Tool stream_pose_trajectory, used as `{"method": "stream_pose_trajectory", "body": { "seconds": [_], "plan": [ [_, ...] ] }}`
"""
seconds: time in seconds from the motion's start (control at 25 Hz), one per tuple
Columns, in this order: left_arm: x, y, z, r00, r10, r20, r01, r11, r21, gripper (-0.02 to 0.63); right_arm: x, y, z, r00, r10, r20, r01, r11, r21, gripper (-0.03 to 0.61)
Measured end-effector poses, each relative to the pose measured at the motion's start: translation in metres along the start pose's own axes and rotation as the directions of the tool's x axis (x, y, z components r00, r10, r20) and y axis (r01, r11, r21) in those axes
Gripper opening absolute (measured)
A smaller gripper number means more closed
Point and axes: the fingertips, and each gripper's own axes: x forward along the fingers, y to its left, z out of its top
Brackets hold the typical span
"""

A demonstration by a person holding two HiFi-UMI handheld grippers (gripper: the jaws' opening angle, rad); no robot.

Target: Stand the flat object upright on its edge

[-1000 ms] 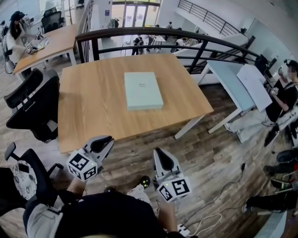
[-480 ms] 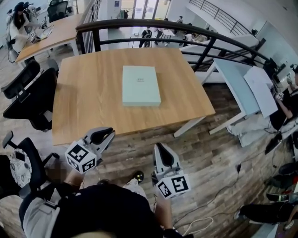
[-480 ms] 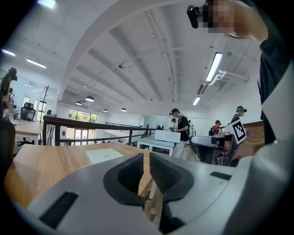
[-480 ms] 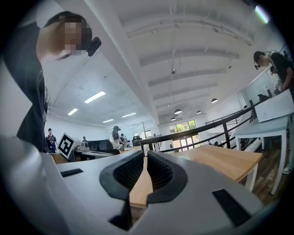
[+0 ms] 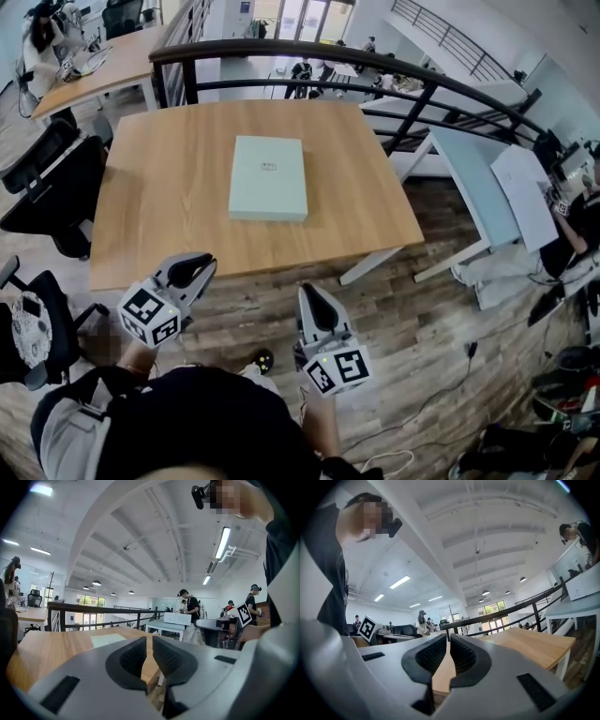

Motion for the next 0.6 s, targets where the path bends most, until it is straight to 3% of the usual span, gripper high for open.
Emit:
{"method": "stream_pose_trajectory", "body": {
  "seconds": [0.32,0.6],
  "plan": [
    [0.038,-0.023,0.015,1.000,-0.002,0.023,0.002,1.000,-0.016,0.049,-0.002,-0.034,0.011,1.000,0.027,0.003,-0.027,1.000,0.013,0.034],
    [0.044,-0.015,0.009,0.998,0.070,-0.008,-0.070,0.997,-0.036,0.049,0.012,-0.056,0.008,0.997,0.073,0.000,-0.073,0.997,0.039,0.034]
  ]
}}
